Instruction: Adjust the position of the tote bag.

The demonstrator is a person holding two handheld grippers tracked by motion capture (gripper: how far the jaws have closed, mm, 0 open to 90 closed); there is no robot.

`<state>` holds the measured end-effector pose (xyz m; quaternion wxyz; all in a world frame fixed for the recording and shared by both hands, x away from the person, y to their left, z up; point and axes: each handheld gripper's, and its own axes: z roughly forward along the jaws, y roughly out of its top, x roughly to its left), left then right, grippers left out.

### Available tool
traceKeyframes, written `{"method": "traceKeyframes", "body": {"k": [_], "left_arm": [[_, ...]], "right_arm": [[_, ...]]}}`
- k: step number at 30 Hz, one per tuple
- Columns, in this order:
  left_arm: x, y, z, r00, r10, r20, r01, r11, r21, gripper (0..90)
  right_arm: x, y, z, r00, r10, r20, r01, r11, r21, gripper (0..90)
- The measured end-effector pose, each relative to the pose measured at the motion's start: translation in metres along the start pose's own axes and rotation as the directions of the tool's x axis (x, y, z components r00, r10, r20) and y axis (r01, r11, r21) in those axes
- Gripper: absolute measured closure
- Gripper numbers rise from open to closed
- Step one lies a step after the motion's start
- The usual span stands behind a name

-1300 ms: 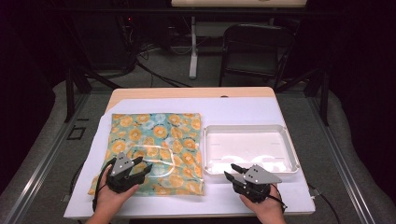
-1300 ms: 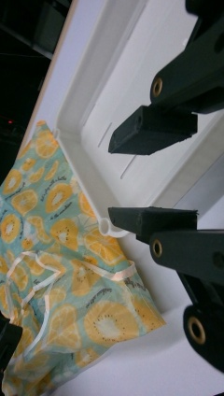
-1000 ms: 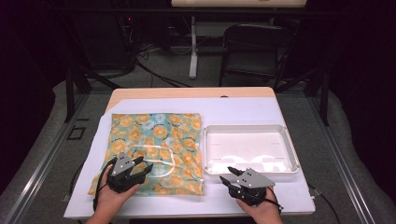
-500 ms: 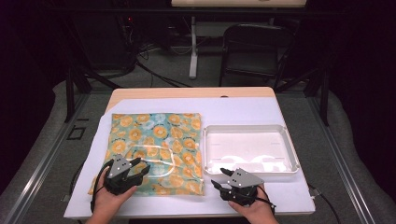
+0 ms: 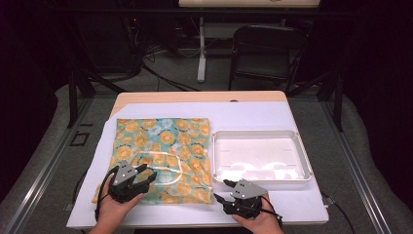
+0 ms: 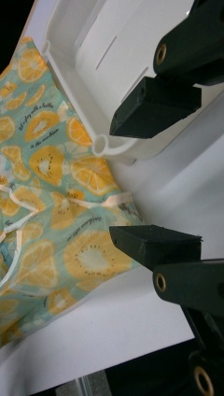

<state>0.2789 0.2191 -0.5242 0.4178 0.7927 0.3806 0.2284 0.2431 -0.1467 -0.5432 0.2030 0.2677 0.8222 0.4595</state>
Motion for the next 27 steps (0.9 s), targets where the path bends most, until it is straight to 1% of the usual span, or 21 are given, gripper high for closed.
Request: {"method": "traceKeyframes", "body": {"k": [3,4,10,13,16,18,25,27], "left_arm": [[0.0,0.0,0.0,1.0,0.007,0.002,-0.007,1.0,0.006,50.0],[-0.001,0.0,0.0,1.0,0.003,0.003,-0.003,1.0,0.004,49.9],[0.0,0.0,0.0,1.0,0.001,0.002,-0.001,1.0,0.002,49.7],[-0.001,0.0,0.001,0.9999,0.008,0.007,-0.008,0.9999,0.011,49.3],[-0.001,0.0,0.001,0.9999,0.013,0.008,-0.014,0.9999,0.008,49.2],[-0.001,0.0,0.001,0.9999,0.009,0.007,-0.009,0.9999,0.006,49.1],[-0.001,-0.001,0.0,0.9999,0.01,0.006,-0.01,0.9999,0.001,49.0],[-0.001,0.0,0.0,0.9999,0.01,0.006,-0.011,0.9999,0.003,49.0]], "right_arm": [[0.003,0.0,0.001,1.0,-0.004,-0.007,0.004,1.0,0.002,44.6],[0.005,0.0,0.002,0.9997,-0.024,-0.011,0.024,1.0,0.008,45.0],[0.009,-0.001,0.007,0.9986,-0.047,-0.026,0.048,0.998,0.038,46.6],[0.011,-0.001,0.008,0.998,-0.053,-0.034,0.055,0.998,0.043,46.8],[0.013,-0.001,0.009,0.9972,-0.061,-0.043,0.063,0.997,0.052,47.4],[0.014,-0.002,0.01,0.9968,-0.066,-0.044,0.069,0.996,0.057,47.4],[0.019,-0.002,0.013,0.9931,-0.092,-0.073,0.098,0.992,0.077,47.8],[0.02,-0.003,0.015,0.9927,-0.094,-0.075,0.1,0.992,0.079,47.8]]}}
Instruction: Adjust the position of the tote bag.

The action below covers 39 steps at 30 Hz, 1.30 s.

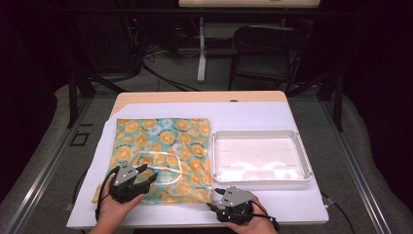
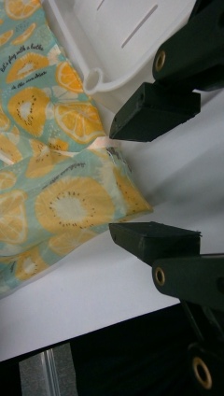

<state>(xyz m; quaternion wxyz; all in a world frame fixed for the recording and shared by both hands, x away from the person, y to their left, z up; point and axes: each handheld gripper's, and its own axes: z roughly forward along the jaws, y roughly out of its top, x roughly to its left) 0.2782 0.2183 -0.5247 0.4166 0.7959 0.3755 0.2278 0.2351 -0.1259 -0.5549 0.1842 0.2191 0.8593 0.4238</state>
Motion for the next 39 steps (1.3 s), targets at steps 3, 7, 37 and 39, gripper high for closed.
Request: {"method": "traceKeyframes", "body": {"k": [3,7,37,39], "left_arm": [[0.0,0.0,0.0,1.0,0.0,0.0,0.0,1.0,0.0,49.0],[0.0,0.0,0.0,1.0,0.0,0.0,0.0,1.0,0.0,49.0],[0.0,-0.001,-0.003,1.0,0.002,-0.009,-0.002,1.0,-0.006,47.9],[0.0,-0.002,-0.004,0.9999,0.006,-0.01,-0.006,1.0,-0.007,47.6]], "right_arm": [[0.001,-0.001,0.002,0.9999,-0.005,-0.009,0.005,1.0,0.01,47.8],[0.002,-0.002,0.005,0.9999,-0.006,-0.01,0.006,1.0,0.028,47.8],[0.002,0.005,0.004,0.9998,-0.008,-0.019,0.009,0.999,0.037,82.2],[0.001,0.007,0.001,0.9997,-0.001,-0.024,0.002,0.999,0.034,84.7]]}}
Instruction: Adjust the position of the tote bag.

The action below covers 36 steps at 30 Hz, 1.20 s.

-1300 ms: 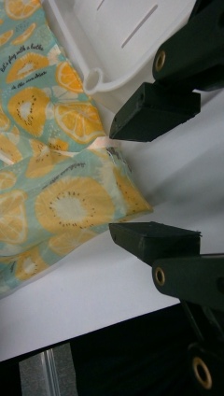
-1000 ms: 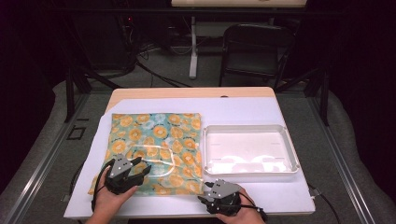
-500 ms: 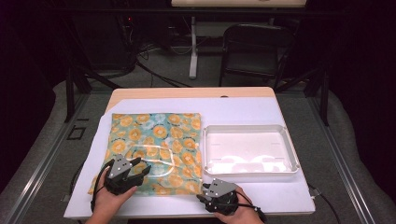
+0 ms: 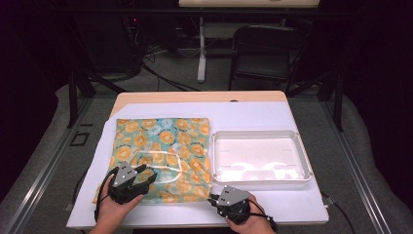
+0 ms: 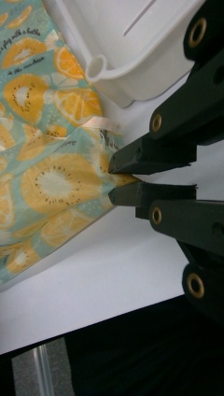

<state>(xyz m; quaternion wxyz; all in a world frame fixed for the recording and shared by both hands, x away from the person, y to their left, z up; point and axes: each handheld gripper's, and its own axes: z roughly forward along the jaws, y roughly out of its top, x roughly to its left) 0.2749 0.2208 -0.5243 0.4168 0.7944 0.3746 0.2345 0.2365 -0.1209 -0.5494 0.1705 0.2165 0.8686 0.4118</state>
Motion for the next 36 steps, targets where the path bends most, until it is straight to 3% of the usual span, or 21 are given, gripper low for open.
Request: {"method": "traceKeyframes", "body": {"k": [8,11,20,26,31,36], "left_arm": [[-0.004,-0.001,-0.008,0.9998,0.014,-0.011,-0.014,0.9997,-0.02,47.0],[-0.006,-0.004,-0.012,0.9989,0.031,-0.035,-0.031,0.9994,-0.017,46.7],[-0.001,-0.01,-0.025,0.9964,0.003,-0.085,-0.005,0.9996,-0.027,46.1],[0.008,-0.018,-0.039,0.9878,-0.045,-0.149,0.039,0.9984,-0.04,45.6],[0.014,-0.023,-0.049,0.9806,-0.093,-0.172,0.086,0.995,-0.051,45.1],[0.023,-0.033,-0.064,0.9633,-0.153,-0.22,0.142,0.9877,-0.065,44.7]], "right_arm": [[0.0,0.01,-0.006,0.9999,0.006,0.01,-0.006,0.999,-0.042,88.8],[-0.001,0.013,-0.006,0.9999,0.007,0.007,-0.007,0.998,-0.056,89.2],[-0.008,0.023,-0.009,0.9995,0.031,0.004,-0.03,0.993,-0.113,89.6],[-0.009,0.029,-0.006,0.9996,0.027,0.001,-0.026,0.991,-0.134,89.8],[-0.011,0.032,-0.005,0.9994,0.034,-0.003,-0.034,0.987,-0.156,89.8],[-0.016,0.037,-0.001,0.999,0.04,-0.017,-0.043,0.984,-0.176,89.8]]}}
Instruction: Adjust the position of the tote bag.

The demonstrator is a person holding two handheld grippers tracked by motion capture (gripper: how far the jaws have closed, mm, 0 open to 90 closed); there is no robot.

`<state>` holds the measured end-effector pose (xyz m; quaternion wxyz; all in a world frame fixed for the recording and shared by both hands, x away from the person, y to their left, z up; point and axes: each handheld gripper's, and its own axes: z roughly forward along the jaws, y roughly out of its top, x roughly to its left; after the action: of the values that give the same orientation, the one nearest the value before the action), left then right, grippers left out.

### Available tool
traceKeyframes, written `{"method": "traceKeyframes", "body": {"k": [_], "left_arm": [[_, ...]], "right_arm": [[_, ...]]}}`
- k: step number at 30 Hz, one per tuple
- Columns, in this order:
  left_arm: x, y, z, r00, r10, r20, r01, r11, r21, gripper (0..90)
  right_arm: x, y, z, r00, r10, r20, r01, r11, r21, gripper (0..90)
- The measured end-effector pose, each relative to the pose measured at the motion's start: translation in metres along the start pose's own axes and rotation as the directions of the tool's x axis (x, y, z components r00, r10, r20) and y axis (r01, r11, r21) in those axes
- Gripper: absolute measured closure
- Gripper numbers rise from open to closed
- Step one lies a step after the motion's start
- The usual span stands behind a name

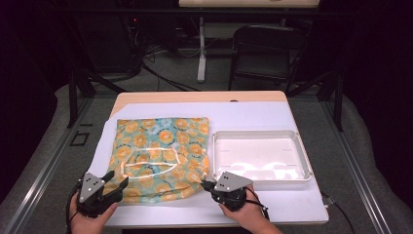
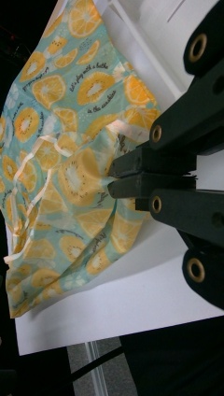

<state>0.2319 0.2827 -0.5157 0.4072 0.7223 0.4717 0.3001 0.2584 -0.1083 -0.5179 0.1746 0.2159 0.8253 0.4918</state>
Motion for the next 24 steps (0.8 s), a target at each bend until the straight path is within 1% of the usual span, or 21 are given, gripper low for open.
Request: {"method": "traceKeyframes", "body": {"k": [3,4,5,6,7,8,9,10,11,13,14,15,16,17,18,19,20,21,22,23,24], "left_arm": [[0.008,-0.004,-0.006,0.9992,-0.024,-0.031,0.024,0.9997,0.005,44.6],[0.008,-0.004,-0.006,0.9992,-0.024,-0.031,0.024,0.9997,0.005,44.6],[0.014,-0.007,-0.009,0.9976,-0.043,-0.054,0.044,0.999,0.012,44.6],[0.014,-0.007,-0.009,0.9976,-0.043,-0.054,0.044,0.999,0.012,44.6],[0.021,-0.011,-0.012,0.9954,-0.065,-0.071,0.067,0.9975,0.024,44.5],[0.021,-0.011,-0.012,0.9954,-0.065,-0.071,0.067,0.9975,0.024,44.5],[0.024,-0.012,-0.013,0.9934,-0.083,-0.079,0.085,0.996,0.028,44.5],[0.029,-0.016,-0.016,0.9895,-0.114,-0.089,0.117,0.9927,0.03,44.5],[0.029,-0.016,-0.016,0.9895,-0.114,-0.089,0.117,0.9927,0.03,44.5],[0.035,-0.02,-0.02,0.9837,-0.15,-0.1,0.154,0.9871,0.042,44.4],[0.036,-0.021,-0.02,0.9815,-0.162,-0.103,0.166,0.9853,0.039,44.5],[0.036,-0.022,-0.021,0.98,-0.168,-0.106,0.173,0.9841,0.039,44.5],[0.036,-0.022,-0.021,0.98,-0.168,-0.106,0.173,0.9841,0.039,44.5],[0.038,-0.024,-0.022,0.977,-0.182,-0.112,0.188,0.9814,0.042,44.4],[0.038,-0.024,-0.022,0.977,-0.182,-0.112,0.188,0.9814,0.042,44.4],[0.04,-0.026,-0.023,0.9743,-0.194,-0.115,0.2,0.9786,0.048,44.1],[0.04,-0.026,-0.023,0.9743,-0.194,-0.115,0.2,0.9786,0.048,44.0],[0.041,-0.027,-0.023,0.9712,-0.207,-0.117,0.214,0.9756,0.049,43.8],[0.043,-0.028,-0.023,0.9675,-0.224,-0.117,0.232,0.9706,0.063,43.8],[0.046,-0.031,-0.022,0.9585,-0.262,-0.112,0.271,0.9603,0.067,43.8],[0.047,-0.032,-0.022,0.9532,-0.283,-0.107,0.291,0.9537,0.075,43.8]], "right_arm": [[-0.001,0.002,0.003,1.0,0.005,-0.007,-0.005,1.0,-0.01,89.8],[-0.001,0.002,0.003,1.0,0.005,-0.007,-0.005,1.0,-0.01,89.8],[-0.002,0.003,0.004,0.9998,0.004,-0.017,-0.004,1.0,-0.013,89.7],[-0.002,0.003,0.004,0.9998,0.004,-0.017,-0.004,1.0,-0.013,89.7],[-0.002,0.004,0.006,0.9997,0.002,-0.024,-0.002,1.0,-0.018,89.7],[-0.002,0.005,0.007,0.9997,0.001,-0.025,-0.001,1.0,-0.02,89.7],[-0.002,0.006,0.008,0.9996,0.0,-0.028,0.0,1.0,-0.023,89.7],[-0.003,0.006,0.009,0.9995,0.002,-0.033,-0.003,1.0,-0.025,89.7],[-0.003,0.006,0.009,0.9994,0.001,-0.036,-0.002,1.0,-0.023,89.6],[-0.004,0.006,0.01,0.9991,0.005,-0.041,-0.006,1.0,-0.022,89.6],[-0.004,0.006,0.011,0.9989,0.007,-0.046,-0.008,1.0,-0.023,89.6],[-0.005,0.006,0.011,0.9988,0.007,-0.049,-0.008,1.0,-0.023,89.6],[-0.005,0.006,0.011,0.9988,0.007,-0.049,-0.008,1.0,-0.023,89.6],[-0.005,0.006,0.012,0.9988,0.002,-0.05,-0.003,1.0,-0.021,89.5],[-0.005,0.006,0.012,0.9988,0.002,-0.05,-0.003,1.0,-0.021,89.5],[-0.005,0.006,0.012,0.9984,-0.003,-0.056,0.002,1.0,-0.02,89.5],[-0.005,0.006,0.012,0.9983,-0.003,-0.058,0.002,1.0,-0.02,89.4],[-0.005,0.006,0.012,0.9983,-0.003,-0.058,0.002,1.0,-0.02,89.4],[-0.005,0.006,0.012,0.9983,-0.003,-0.058,0.002,1.0,-0.02,89.4],[-0.005,0.006,0.013,0.9983,-0.002,-0.059,0.001,1.0,-0.021,89.3],[-0.006,0.006,0.013,0.9982,-0.002,-0.059,0.001,1.0,-0.021,89.3]]}}
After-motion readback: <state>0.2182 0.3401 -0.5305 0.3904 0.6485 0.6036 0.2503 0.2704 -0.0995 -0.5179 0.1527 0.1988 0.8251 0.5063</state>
